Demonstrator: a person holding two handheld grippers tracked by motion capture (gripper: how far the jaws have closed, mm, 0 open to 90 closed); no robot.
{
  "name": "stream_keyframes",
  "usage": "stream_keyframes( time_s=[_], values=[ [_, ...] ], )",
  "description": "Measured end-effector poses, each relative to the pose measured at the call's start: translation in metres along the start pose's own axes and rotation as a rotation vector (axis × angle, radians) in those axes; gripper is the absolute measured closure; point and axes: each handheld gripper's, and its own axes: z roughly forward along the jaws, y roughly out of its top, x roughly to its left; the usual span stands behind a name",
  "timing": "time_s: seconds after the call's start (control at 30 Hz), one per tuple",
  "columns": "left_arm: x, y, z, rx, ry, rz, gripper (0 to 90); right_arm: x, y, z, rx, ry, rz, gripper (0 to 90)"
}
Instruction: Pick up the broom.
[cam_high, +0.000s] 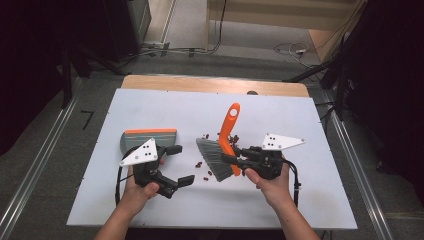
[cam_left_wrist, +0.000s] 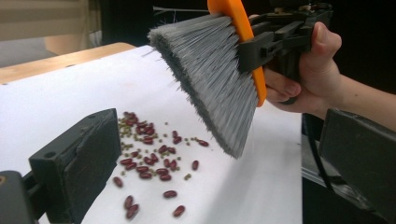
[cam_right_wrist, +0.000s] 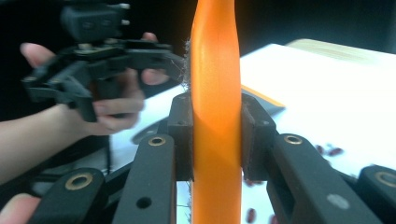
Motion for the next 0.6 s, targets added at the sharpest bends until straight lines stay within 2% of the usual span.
stream_keyframes(
  time_s=[0.07,0.1,0.13,0.17,0.2,0.27,0.47,0.5,0.6],
  values=[
    [0.002,-0.001,-0.003,-0.004,0.017,-0.001,0.0,0.000,0.001,-0.001,0.016,-0.042,-0.001,69.0],
    [0.002,-0.002,-0.005,-0.006,0.021,-0.003,0.0,0.000,0.001,-0.001,0.016,-0.042,-0.001,69.0],
    [0.003,-0.002,-0.006,-0.006,0.030,-0.002,0.0,-0.001,0.001,-0.001,0.029,-0.084,-0.005,69.0],
    [0.004,-0.003,-0.007,-0.007,0.039,-0.004,0.0,-0.001,0.001,-0.001,0.029,-0.084,-0.005,69.0],
    [0.004,-0.003,-0.009,-0.012,0.048,-0.005,0.0,-0.002,0.001,-0.001,0.042,-0.123,0.001,69.0],
    [0.006,-0.004,-0.012,-0.016,0.060,-0.003,0.0,-0.003,0.000,-0.001,0.060,-0.164,0.000,69.0],
    [0.009,-0.007,-0.020,-0.013,0.102,0.012,0.0,-0.008,0.001,-0.003,0.082,-0.216,0.012,69.0],
    [0.010,-0.008,-0.021,-0.016,0.108,0.010,0.0,-0.009,0.001,-0.004,0.088,-0.240,0.014,69.0],
    [0.013,-0.010,-0.026,-0.030,0.122,0.002,0.0,-0.011,0.002,-0.006,0.090,-0.255,0.024,69.0]
  ],
)
